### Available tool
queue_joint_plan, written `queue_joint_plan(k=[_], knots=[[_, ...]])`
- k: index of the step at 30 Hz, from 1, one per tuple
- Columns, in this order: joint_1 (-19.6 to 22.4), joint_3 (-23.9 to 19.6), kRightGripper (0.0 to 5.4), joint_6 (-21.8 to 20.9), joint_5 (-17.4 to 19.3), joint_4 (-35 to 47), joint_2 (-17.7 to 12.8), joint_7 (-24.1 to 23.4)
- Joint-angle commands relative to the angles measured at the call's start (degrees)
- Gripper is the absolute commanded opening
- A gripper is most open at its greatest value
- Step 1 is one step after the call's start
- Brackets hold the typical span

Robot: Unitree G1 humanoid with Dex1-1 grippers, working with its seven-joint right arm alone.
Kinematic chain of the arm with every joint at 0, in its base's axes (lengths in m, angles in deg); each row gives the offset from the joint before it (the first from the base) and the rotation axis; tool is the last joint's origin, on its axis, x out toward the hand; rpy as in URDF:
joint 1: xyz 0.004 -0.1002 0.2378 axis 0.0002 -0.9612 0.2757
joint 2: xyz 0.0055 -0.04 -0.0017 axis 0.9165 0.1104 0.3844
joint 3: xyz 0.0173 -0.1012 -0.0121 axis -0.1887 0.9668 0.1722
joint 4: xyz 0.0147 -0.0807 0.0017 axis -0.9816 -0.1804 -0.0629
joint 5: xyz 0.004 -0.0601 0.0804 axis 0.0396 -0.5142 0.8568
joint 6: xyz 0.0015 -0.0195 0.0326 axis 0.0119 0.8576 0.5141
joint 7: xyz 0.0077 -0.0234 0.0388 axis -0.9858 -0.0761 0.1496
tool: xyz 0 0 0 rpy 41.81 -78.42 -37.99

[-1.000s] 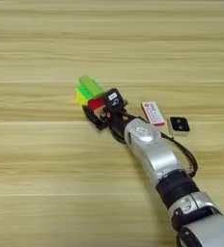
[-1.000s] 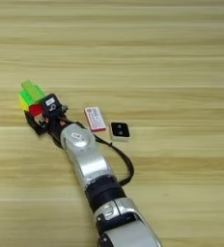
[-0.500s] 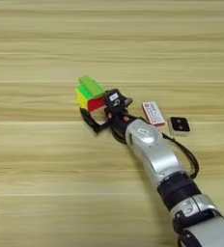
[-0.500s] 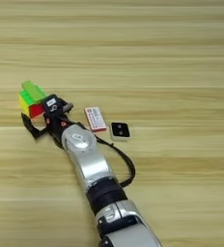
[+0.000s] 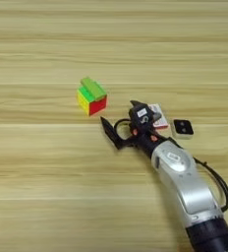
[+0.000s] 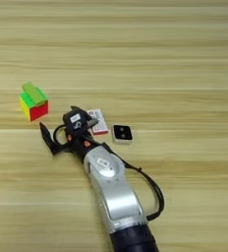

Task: Move the objects on the table

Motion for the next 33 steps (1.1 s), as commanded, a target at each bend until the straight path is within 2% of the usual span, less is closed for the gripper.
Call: queue_joint_plan(k=[1, 6, 21, 33], knots=[[-0.72, -0.35, 5.35, 0.57, 1.28, 5.74, -0.13, -0.45], [-2.0, -0.19, 5.35, 1.28, 1.47, 5.19, -0.14, -0.44], [-2.43, -3.5, 5.35, -0.08, 2.89, 1.49, 0.34, -2.19], [-4.31, -0.22, 5.35, 0.54, 2.34, -0.69, 1.05, -1.2]])
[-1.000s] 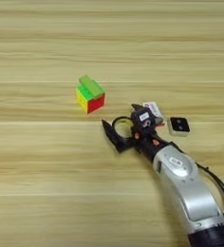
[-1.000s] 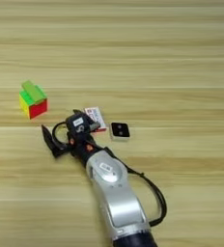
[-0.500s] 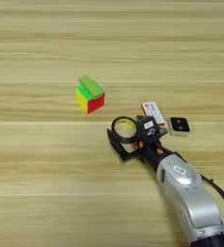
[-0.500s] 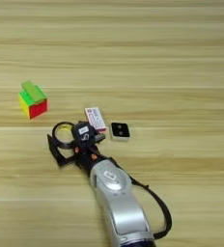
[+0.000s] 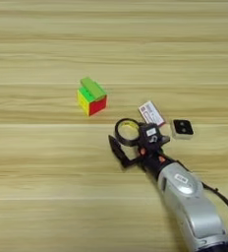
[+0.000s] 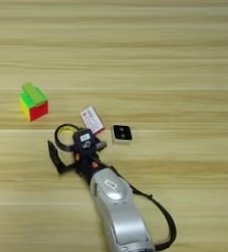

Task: Move the objects on the table

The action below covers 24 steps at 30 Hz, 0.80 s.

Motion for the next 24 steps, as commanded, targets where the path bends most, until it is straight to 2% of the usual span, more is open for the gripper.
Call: queue_joint_plan(k=[1, 15, 24], knots=[[1.06, 0.82, 5.35, -0.35, 0.32, 0.2, 0.32, -0.05], [1.16, 1.02, 5.35, -0.65, 0.73, -0.11, 0.62, -0.21], [1.7, 0.92, 4.52, -1.13, 0.82, -0.96, 0.74, -0.15]])
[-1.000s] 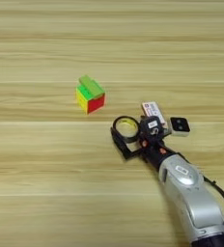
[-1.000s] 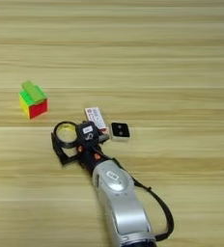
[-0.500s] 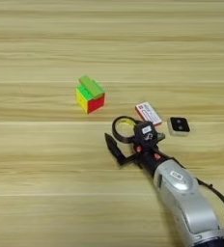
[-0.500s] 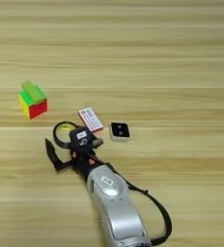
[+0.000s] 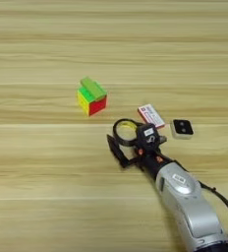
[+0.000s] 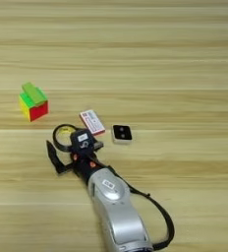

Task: Move the objects on the table

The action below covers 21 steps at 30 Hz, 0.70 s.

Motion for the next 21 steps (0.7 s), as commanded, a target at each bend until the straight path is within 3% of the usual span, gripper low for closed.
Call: queue_joint_plan(k=[1, 4, 14, 21], knots=[[1.43, -0.05, 4.4, -0.18, 0.75, 0.09, 0.29, -0.15], [1.59, -0.23, 4.09, -0.32, 0.85, -0.15, 0.34, -0.23], [2.92, -1.69, 4.04, -0.95, 1.69, 2.01, 0.21, -0.92], [6.15, -5.23, 4.04, -0.16, 2.5, 5.81, -1.13, -1.54]])
